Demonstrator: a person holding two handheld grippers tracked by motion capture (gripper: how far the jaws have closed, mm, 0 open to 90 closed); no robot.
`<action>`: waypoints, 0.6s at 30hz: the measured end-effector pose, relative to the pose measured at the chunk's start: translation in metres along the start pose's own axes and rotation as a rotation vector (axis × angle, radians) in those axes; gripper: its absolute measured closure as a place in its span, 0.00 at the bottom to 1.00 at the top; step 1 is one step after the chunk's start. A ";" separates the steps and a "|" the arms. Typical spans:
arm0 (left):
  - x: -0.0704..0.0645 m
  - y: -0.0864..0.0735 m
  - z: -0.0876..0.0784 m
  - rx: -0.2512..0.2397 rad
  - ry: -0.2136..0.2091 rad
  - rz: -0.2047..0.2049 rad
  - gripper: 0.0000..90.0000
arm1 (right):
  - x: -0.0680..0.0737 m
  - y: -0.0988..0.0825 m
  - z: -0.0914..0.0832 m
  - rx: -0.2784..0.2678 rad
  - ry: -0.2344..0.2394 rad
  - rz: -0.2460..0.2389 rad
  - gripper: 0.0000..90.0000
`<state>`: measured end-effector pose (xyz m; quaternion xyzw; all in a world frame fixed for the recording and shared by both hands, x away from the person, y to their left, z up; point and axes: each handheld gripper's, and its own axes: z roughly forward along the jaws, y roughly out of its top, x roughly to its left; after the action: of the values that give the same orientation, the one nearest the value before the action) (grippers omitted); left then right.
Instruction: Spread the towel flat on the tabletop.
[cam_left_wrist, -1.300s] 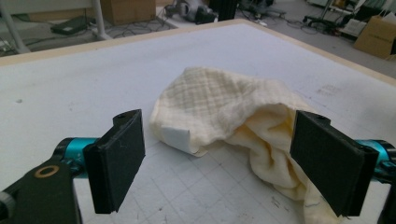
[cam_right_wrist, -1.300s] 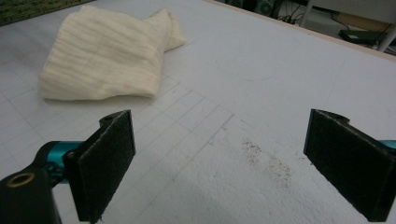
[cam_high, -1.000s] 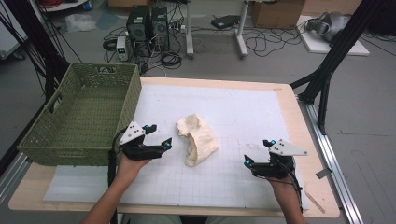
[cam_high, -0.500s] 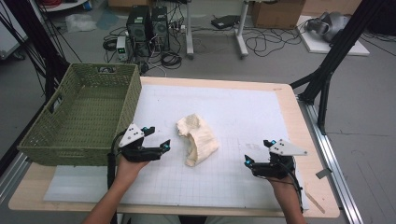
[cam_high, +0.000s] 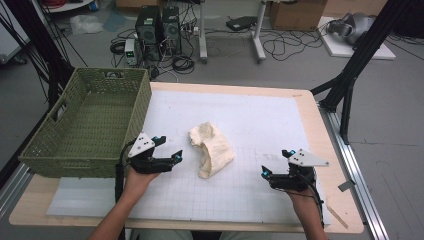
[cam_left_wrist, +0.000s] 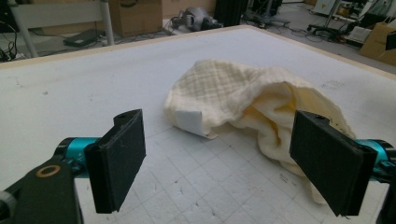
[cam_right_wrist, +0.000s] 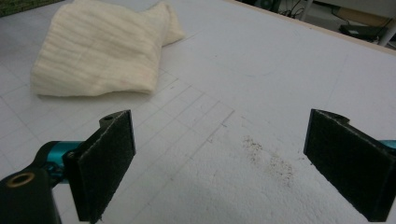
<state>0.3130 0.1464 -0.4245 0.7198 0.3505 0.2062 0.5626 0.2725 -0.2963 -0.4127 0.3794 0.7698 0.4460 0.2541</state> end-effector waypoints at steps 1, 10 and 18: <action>0.000 0.000 0.000 0.001 0.001 0.000 0.21 | 0.001 0.000 0.001 0.002 0.003 0.002 0.09; 0.000 0.000 0.000 0.008 0.015 0.012 0.21 | 0.002 0.001 0.001 -0.008 0.013 0.004 0.09; 0.001 0.000 0.000 0.015 0.017 0.015 0.21 | 0.006 0.006 0.009 -0.009 0.046 0.017 0.09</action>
<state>0.3138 0.1467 -0.4248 0.7248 0.3512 0.2140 0.5527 0.2775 -0.2856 -0.4122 0.3742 0.7702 0.4603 0.2343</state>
